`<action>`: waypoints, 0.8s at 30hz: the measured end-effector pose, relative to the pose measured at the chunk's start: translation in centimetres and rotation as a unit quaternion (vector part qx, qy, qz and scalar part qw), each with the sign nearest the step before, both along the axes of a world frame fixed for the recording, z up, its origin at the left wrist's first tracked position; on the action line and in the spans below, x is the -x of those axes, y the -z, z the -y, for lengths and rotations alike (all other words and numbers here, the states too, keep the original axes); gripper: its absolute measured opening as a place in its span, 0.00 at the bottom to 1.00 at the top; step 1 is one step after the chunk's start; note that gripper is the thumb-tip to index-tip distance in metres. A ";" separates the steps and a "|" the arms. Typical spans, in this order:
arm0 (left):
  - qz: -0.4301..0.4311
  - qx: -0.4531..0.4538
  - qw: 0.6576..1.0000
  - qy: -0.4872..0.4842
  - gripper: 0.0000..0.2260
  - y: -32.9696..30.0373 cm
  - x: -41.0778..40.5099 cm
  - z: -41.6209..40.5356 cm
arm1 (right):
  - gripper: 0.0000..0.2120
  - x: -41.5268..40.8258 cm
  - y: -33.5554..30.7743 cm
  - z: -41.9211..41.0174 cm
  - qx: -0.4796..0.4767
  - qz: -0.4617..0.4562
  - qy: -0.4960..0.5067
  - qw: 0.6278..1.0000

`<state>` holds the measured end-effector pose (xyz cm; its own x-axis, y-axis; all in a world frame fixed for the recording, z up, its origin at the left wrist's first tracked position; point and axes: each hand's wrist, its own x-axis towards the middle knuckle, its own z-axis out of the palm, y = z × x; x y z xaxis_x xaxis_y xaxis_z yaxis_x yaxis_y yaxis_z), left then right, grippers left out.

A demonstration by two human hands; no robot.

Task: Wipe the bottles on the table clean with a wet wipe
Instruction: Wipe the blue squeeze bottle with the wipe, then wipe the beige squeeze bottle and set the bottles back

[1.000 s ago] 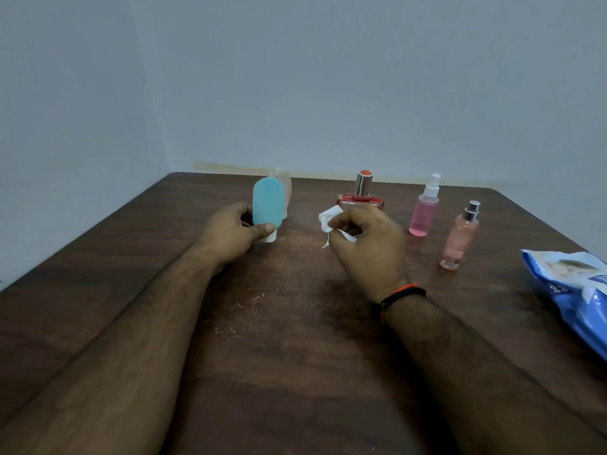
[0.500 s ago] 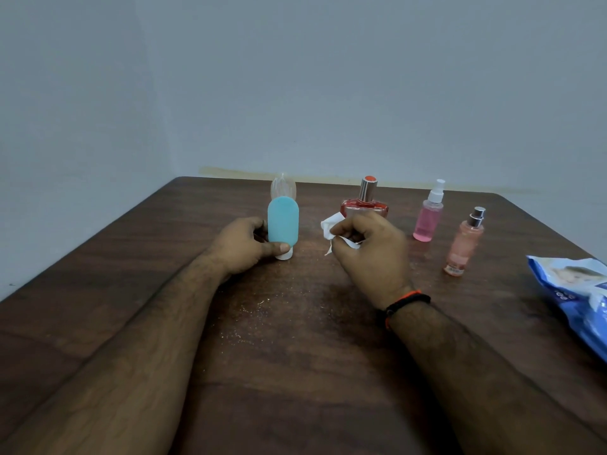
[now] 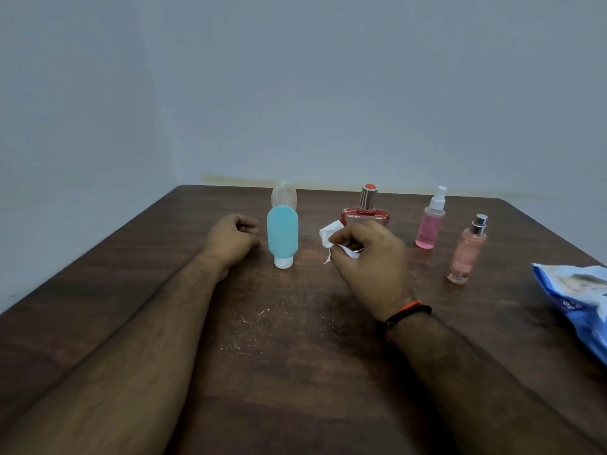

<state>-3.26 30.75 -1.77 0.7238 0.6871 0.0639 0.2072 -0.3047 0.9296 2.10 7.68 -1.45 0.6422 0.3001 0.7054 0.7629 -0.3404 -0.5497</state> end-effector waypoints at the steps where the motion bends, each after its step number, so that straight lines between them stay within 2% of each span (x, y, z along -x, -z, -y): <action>1: 0.015 -0.008 0.999 -0.027 0.15 0.1 -0.8 0.1 | 0.06 0.1 0.0 0.0 0.003 0.002 -0.002 1.000; 3: 0.033 -0.015 0.998 -0.044 0.18 0.2 -2.3 0.3 | 0.06 0.0 0.0 0.1 0.008 0.004 -0.004 1.000; 8: 0.016 -0.054 0.998 -0.002 0.25 -0.4 -5.1 0.4 | 0.06 -0.2 0.0 0.2 0.001 0.007 -0.003 1.000; 17: -0.026 -0.099 0.995 0.011 0.22 -0.4 -6.7 -0.4 | 0.05 -0.2 0.2 -0.2 0.014 0.006 -0.015 1.000; 24: 0.074 0.025 0.997 -0.019 0.27 -0.5 -3.2 -1.3 | 0.05 0.2 0.1 0.0 0.004 0.018 -0.016 1.000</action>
